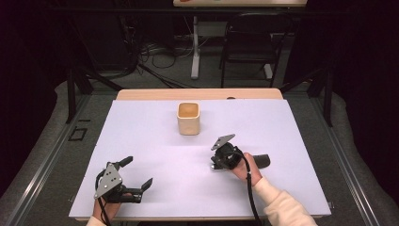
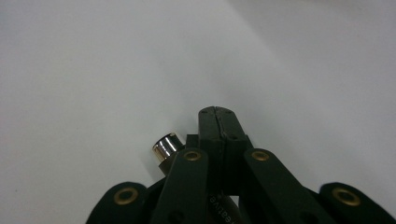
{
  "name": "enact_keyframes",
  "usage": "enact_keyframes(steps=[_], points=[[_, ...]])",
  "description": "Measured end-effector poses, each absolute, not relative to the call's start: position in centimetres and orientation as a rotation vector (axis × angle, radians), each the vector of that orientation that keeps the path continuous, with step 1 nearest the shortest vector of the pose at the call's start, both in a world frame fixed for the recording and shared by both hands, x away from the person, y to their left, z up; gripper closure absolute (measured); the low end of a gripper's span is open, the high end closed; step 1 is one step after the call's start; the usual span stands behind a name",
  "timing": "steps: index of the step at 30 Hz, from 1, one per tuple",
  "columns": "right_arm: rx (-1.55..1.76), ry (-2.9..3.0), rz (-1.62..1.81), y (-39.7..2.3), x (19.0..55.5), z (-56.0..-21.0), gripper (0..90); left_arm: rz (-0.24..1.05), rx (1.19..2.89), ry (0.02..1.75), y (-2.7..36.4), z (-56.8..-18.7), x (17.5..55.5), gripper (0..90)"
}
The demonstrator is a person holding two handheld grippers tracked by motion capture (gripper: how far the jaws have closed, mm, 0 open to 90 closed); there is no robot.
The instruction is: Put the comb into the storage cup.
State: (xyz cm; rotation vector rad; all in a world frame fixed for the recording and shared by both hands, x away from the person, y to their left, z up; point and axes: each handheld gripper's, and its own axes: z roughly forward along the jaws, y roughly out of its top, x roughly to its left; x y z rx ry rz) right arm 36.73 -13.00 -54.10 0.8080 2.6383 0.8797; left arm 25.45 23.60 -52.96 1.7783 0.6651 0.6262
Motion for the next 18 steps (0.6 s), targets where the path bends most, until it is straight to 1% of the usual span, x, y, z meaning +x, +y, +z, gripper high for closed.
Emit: enact_keyframes(steps=[18], points=[[0.783, 2.693, 0.862, -13.4, 35.2, -53.9, 90.0, 0.625, 1.778, 0.67, 23.5, -52.9, 25.6, 0.1]])
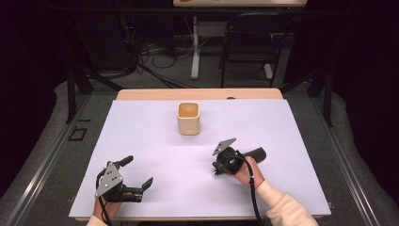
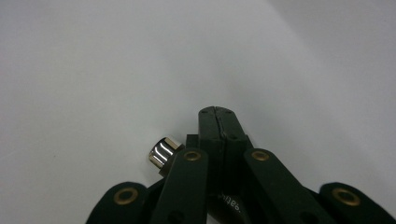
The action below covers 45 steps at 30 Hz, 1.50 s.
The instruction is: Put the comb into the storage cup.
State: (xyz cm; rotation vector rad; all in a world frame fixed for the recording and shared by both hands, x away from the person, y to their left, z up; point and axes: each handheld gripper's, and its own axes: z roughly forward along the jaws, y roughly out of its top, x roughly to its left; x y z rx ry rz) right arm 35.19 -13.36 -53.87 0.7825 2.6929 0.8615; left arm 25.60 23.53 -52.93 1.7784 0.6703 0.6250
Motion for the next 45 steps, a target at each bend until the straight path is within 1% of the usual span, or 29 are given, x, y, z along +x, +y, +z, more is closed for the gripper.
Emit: enact_keyframes(steps=[26, 45], points=[[0.785, 2.771, 0.801, -13.6, 32.9, -53.9, 90.0, 0.622, 1.775, 0.674, 23.6, -52.9, 25.6, 0.2], [0.835, 2.792, 0.771, -15.7, 31.3, -54.0, 90.0, 0.621, 1.776, 0.679, 23.5, -52.9, 25.6, 0.2]])
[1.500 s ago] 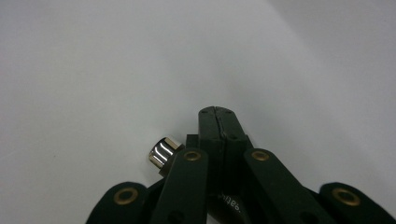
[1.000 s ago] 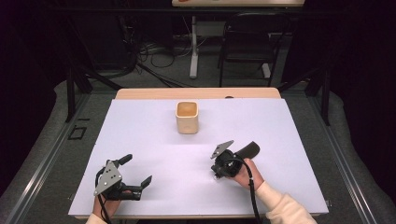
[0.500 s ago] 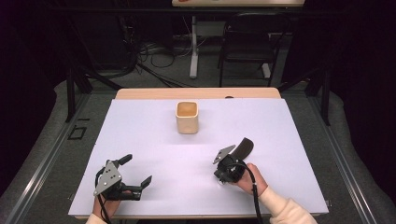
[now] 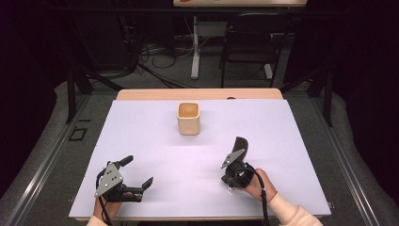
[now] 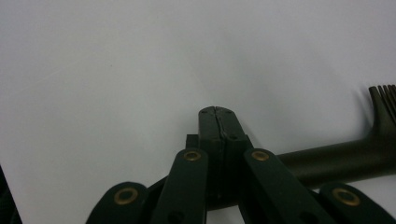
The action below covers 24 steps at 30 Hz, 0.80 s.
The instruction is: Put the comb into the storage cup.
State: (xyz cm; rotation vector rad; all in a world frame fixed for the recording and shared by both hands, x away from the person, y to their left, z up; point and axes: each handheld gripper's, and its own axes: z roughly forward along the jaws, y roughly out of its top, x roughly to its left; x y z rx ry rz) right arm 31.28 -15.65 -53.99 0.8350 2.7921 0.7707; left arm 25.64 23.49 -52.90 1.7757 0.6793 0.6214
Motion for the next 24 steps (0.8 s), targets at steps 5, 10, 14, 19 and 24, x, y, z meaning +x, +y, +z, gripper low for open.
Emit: enact_keyframes(steps=[5, 10, 14, 19, 24], points=[[0.837, 2.793, 0.768, -16.1, 30.9, -54.0, 90.0, 0.623, 1.778, 0.678, 23.5, -52.9, 25.6, 0.2], [0.84, 2.79, 0.768, -16.6, 30.7, -53.9, 90.0, 0.622, 1.778, 0.68, 23.5, -52.9, 25.7, 0.2], [0.869, 2.785, 0.762, -17.2, 30.5, -53.8, 90.0, 0.624, 1.777, 0.68, 23.5, -52.9, 25.6, 0.2], [0.877, 2.775, 0.755, -17.9, 30.4, -53.7, 90.0, 0.627, 1.78, 0.677, 23.5, -52.9, 25.6, 0.2], [0.892, 2.765, 0.745, -18.6, 30.3, -53.7, 90.0, 0.629, 1.78, 0.68, 23.5, -52.9, 25.6, 0.2]])
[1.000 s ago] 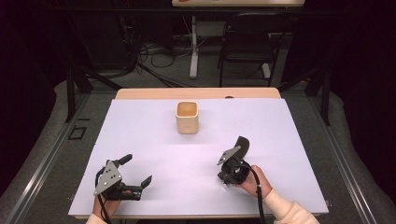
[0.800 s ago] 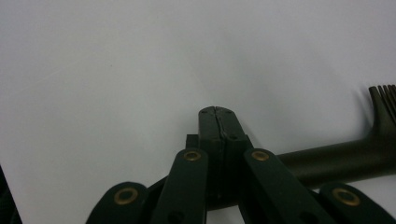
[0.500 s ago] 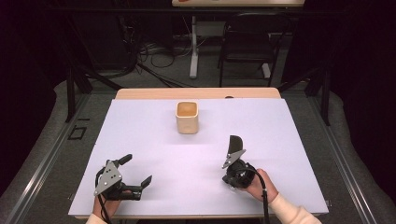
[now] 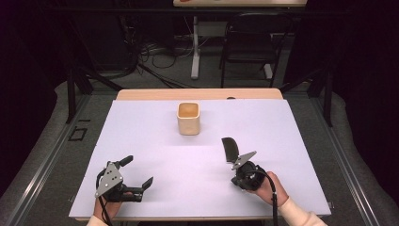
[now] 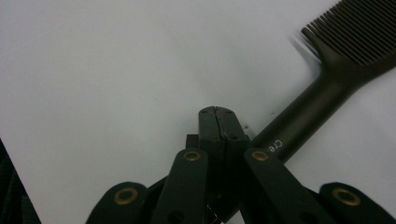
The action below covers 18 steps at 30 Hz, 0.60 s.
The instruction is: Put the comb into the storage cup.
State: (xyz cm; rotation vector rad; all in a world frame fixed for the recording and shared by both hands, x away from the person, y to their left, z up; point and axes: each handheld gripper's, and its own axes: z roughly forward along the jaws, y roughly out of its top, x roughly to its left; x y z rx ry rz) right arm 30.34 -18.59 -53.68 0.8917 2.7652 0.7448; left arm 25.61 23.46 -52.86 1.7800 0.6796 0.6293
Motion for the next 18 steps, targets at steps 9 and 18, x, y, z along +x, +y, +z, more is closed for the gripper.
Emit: enact_keyframes(steps=[9, 18], points=[[0.934, 2.732, 0.724, -19.7, 30.5, -53.6, 90.0, 0.622, 1.78, 0.68, 23.4, -52.9, 25.6, 0.2], [0.954, 2.712, 0.714, -20.3, 30.7, -53.7, 90.0, 0.625, 1.783, 0.676, 23.5, -52.8, 25.6, 0.2]])
